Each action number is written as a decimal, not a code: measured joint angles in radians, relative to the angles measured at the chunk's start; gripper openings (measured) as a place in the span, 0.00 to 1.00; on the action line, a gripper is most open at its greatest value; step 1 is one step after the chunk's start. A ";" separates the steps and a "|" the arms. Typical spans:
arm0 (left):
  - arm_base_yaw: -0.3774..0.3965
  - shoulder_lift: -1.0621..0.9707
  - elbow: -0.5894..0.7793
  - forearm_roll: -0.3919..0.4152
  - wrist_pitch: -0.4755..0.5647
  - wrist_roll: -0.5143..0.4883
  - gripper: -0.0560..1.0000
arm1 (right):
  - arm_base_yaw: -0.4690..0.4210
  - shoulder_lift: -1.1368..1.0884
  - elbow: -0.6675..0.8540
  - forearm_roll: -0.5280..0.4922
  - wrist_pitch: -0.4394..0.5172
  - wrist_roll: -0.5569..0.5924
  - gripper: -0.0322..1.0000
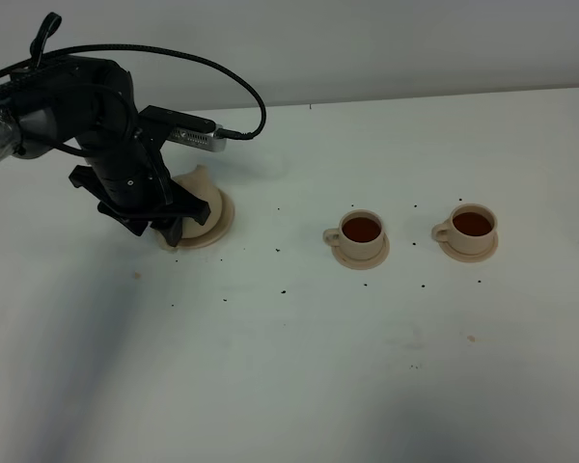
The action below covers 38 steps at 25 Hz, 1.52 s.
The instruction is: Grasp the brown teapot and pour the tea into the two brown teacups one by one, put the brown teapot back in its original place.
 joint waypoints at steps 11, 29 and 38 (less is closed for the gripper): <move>0.000 -0.141 -0.003 0.025 0.216 0.000 0.48 | 0.000 0.000 0.000 0.000 0.000 0.000 0.36; 0.000 -0.647 0.509 -0.013 0.255 -0.106 0.43 | 0.000 0.000 0.000 0.000 0.000 0.000 0.36; 0.000 -1.020 0.883 -0.045 0.138 -0.163 0.43 | 0.000 0.000 0.000 0.000 0.000 0.000 0.36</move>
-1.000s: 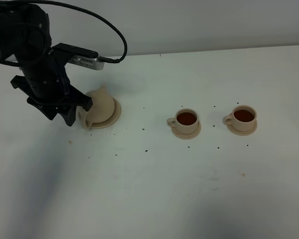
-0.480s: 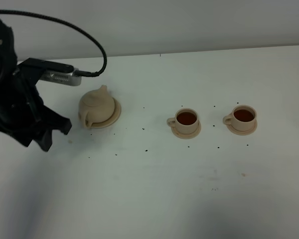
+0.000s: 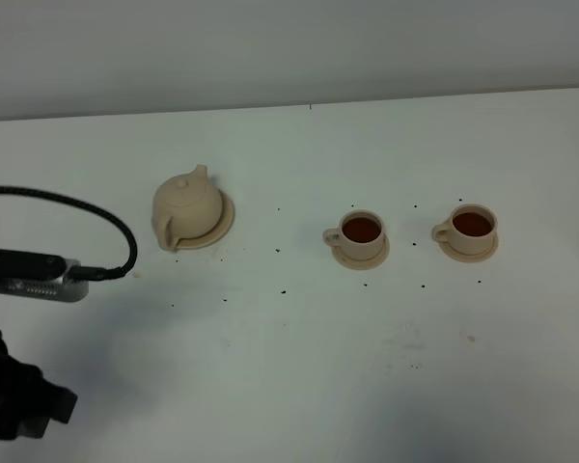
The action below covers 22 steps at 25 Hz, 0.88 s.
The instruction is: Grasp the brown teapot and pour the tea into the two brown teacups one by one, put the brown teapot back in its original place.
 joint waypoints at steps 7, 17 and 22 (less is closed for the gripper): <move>0.000 -0.213 0.149 -0.024 -0.062 -0.017 0.43 | 0.000 0.000 0.000 0.000 0.000 0.000 0.36; 0.000 -0.375 0.207 -0.025 -0.054 -0.020 0.43 | 0.000 0.000 0.000 0.000 0.000 0.000 0.36; 0.000 -0.442 0.207 -0.024 -0.053 -0.022 0.43 | 0.000 0.000 0.000 0.000 0.000 0.000 0.36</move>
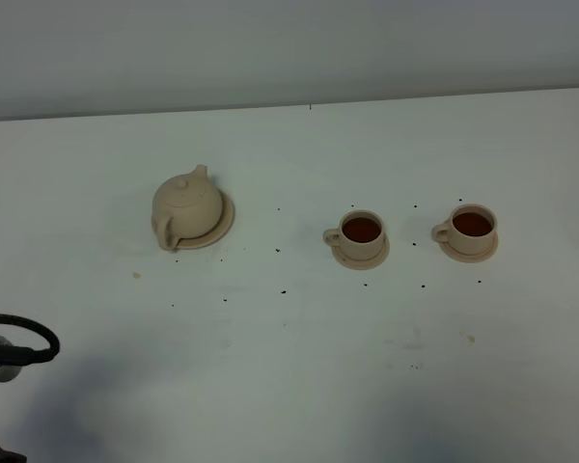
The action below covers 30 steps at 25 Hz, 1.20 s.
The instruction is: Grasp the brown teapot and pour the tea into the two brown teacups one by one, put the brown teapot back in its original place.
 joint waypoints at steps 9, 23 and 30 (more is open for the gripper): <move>0.145 -0.146 0.000 -0.032 0.002 0.039 0.43 | 0.000 0.000 0.000 0.000 0.000 0.000 0.36; 0.348 -0.419 0.000 -0.076 0.003 0.103 0.43 | 0.000 0.000 0.000 0.000 0.000 0.000 0.36; 0.348 -0.567 0.000 -0.076 0.004 0.104 0.43 | 0.000 0.000 0.000 0.000 0.000 0.000 0.36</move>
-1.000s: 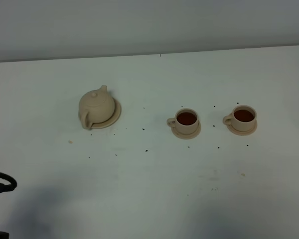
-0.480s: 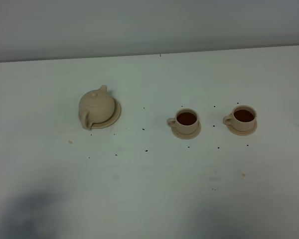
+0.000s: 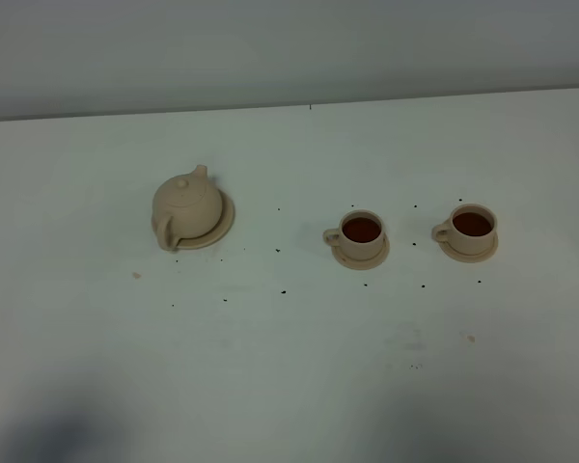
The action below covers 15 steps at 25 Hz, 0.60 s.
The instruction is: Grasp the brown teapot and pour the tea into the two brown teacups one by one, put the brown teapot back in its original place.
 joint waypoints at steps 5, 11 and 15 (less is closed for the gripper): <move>0.000 -0.101 0.000 0.000 0.000 0.001 0.43 | 0.000 0.000 0.000 0.000 0.000 0.000 0.36; -0.011 -0.109 0.000 0.000 0.001 0.001 0.43 | 0.000 0.000 0.000 0.000 0.000 0.000 0.36; -0.052 -0.109 0.000 0.000 0.001 0.001 0.43 | 0.000 0.000 0.000 0.000 0.000 0.000 0.36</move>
